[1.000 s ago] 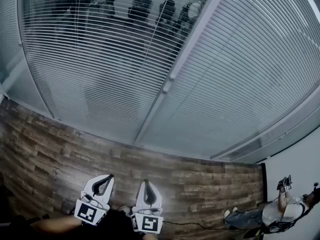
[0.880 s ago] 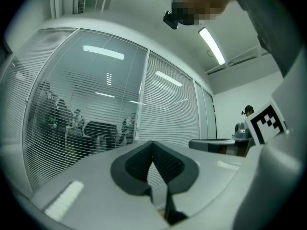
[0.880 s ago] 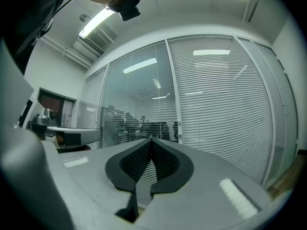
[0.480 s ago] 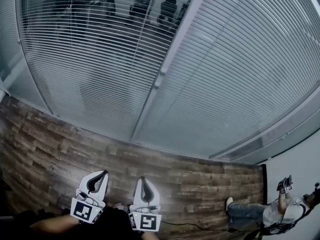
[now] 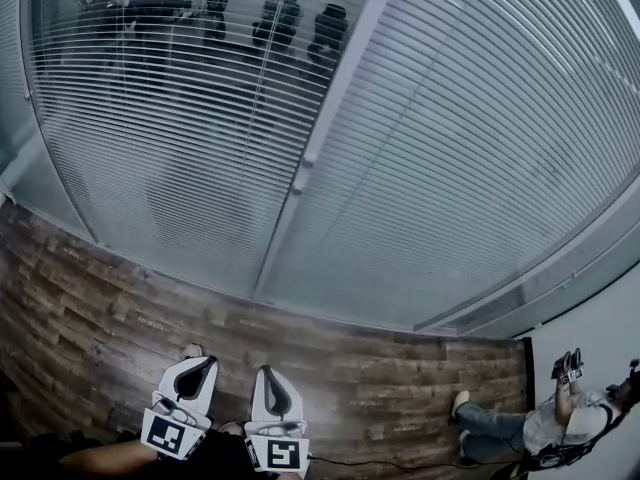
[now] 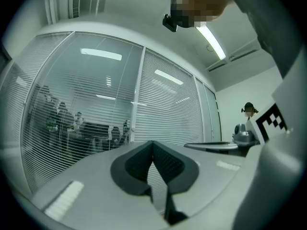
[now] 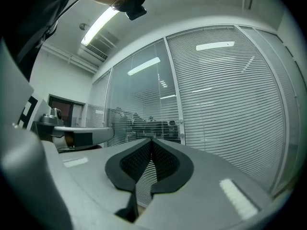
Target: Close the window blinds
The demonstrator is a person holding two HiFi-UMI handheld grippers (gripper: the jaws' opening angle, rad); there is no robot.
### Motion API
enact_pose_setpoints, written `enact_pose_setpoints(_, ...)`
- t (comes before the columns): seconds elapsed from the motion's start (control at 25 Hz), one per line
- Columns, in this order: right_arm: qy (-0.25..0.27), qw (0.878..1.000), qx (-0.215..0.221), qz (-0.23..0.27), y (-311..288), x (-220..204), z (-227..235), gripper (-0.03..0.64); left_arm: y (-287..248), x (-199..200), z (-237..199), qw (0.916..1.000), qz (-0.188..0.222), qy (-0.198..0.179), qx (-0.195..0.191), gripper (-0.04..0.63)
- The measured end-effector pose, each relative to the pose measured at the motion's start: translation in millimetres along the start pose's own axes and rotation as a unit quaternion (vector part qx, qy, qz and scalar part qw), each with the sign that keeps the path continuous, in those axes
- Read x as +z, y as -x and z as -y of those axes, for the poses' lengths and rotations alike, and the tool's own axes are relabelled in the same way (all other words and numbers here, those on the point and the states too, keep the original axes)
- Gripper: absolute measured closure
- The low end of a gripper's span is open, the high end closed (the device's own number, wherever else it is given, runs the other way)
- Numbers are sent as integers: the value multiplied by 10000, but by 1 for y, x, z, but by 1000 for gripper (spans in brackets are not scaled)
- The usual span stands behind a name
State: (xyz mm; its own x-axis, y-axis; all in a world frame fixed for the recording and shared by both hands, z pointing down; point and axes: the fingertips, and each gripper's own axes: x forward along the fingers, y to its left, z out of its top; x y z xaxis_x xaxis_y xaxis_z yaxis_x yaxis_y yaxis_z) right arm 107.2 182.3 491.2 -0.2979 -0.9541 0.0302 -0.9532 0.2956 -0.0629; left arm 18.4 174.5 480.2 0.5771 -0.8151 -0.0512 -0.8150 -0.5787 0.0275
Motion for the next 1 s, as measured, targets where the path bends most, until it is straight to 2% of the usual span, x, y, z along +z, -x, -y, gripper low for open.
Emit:
enact_pose_setpoints(0.2,135,9998,-115,-5,-32,-1,4,606,-26,-2,-23,9998,51,147,-148,594)
enact_pose_setpoints(0.44,152,9990,-402,-87,-95,3,15,600,-66,0,-73,9990,80,305,-321,594)
enact_pose_setpoints(0.64,74,9974,-684,-211,-150,3,36,597,-106,1,-112,9981,-9,339,-517,594)
enact_pose_setpoints(0.76,148,9960,-849,-240,-179,4,33,597,-117,-1,-138,9968,-11,368,-703,594)
enact_pose_setpoints(1.0,207,9912,-1296,-195,-205,19,45,595,-139,6,-166,9939,43,453,-1008,594)
